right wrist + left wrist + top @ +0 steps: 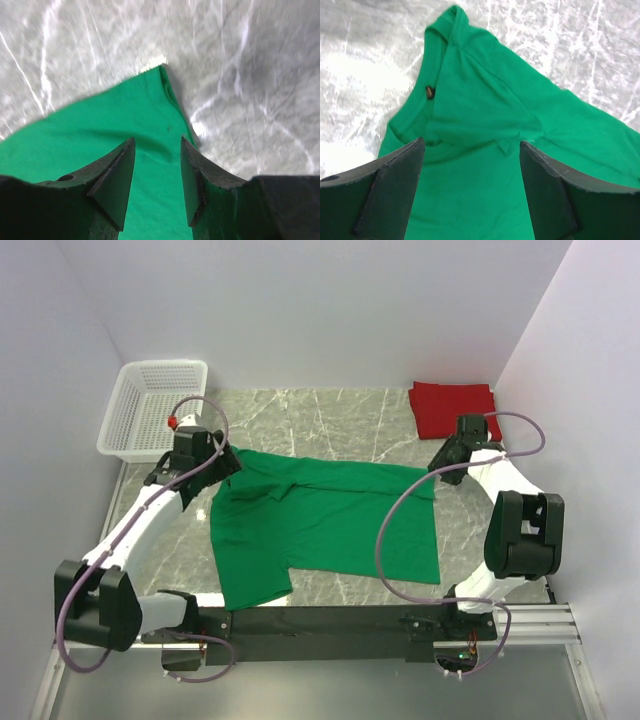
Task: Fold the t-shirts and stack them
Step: Fold the tshirt
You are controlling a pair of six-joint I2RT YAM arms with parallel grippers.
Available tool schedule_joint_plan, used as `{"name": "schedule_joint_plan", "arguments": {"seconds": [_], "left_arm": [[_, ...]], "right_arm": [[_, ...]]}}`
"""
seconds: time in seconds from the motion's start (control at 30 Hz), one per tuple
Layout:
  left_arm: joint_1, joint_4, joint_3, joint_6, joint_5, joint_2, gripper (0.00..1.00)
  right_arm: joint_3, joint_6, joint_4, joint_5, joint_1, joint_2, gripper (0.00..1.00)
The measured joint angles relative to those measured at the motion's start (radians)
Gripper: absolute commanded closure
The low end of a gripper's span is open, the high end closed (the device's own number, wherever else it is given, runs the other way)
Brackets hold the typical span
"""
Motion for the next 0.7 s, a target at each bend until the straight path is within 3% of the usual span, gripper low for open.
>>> {"name": "schedule_joint_plan", "arguments": {"seconds": [0.33,0.7], "left_arm": [[0.005,0.072,0.156,0.098,-0.032,0.326,0.26],[0.01,0.111,0.311,0.145,-0.062,0.562,0.3]], "right_arm": [[0.043,-0.018,0.07,-0.071,-0.071,0.107,0.52],[0.044,-0.022,0.123,-0.145,-0.082,0.187,0.52]]}}
